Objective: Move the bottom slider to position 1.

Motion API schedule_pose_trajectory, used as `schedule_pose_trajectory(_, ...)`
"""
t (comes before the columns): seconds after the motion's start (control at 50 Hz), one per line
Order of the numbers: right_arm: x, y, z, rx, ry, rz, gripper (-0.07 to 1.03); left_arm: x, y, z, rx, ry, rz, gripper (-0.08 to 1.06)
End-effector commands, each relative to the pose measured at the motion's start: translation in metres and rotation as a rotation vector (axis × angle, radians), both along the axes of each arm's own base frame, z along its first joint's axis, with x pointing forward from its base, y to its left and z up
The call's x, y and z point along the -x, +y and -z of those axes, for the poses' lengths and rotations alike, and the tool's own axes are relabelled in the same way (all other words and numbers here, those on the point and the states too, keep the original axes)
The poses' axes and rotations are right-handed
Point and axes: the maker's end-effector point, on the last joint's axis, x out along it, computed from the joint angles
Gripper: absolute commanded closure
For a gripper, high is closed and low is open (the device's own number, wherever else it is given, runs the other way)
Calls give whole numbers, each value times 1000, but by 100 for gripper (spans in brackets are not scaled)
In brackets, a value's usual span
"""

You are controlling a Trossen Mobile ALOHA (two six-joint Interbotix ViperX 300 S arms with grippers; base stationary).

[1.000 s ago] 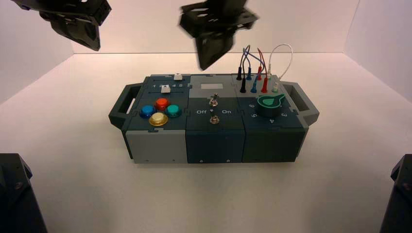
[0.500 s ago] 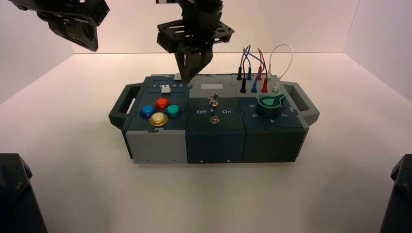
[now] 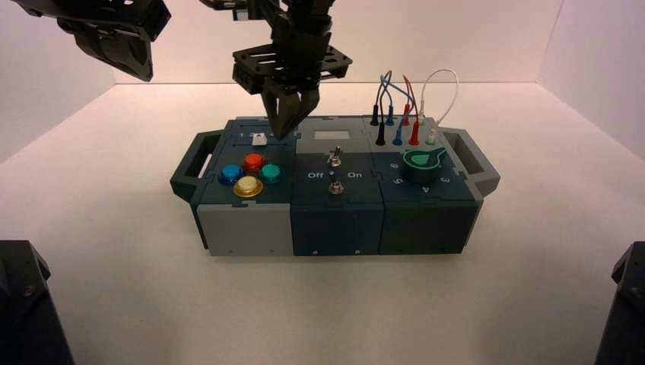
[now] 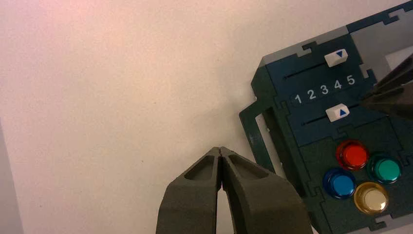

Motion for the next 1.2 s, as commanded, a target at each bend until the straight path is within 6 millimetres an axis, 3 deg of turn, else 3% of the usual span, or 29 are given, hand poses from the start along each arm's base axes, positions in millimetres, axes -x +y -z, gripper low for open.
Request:
schedule_pose_trajectory(0.02,-6,11,-18,-41,-31,-5,98,-10,-3,-14,13,-44,2,101)
schedule_pose_trajectory(1.2,-13,27,-15,-69,-8,21,98,-8,-2,-14,9,-34,1,101)
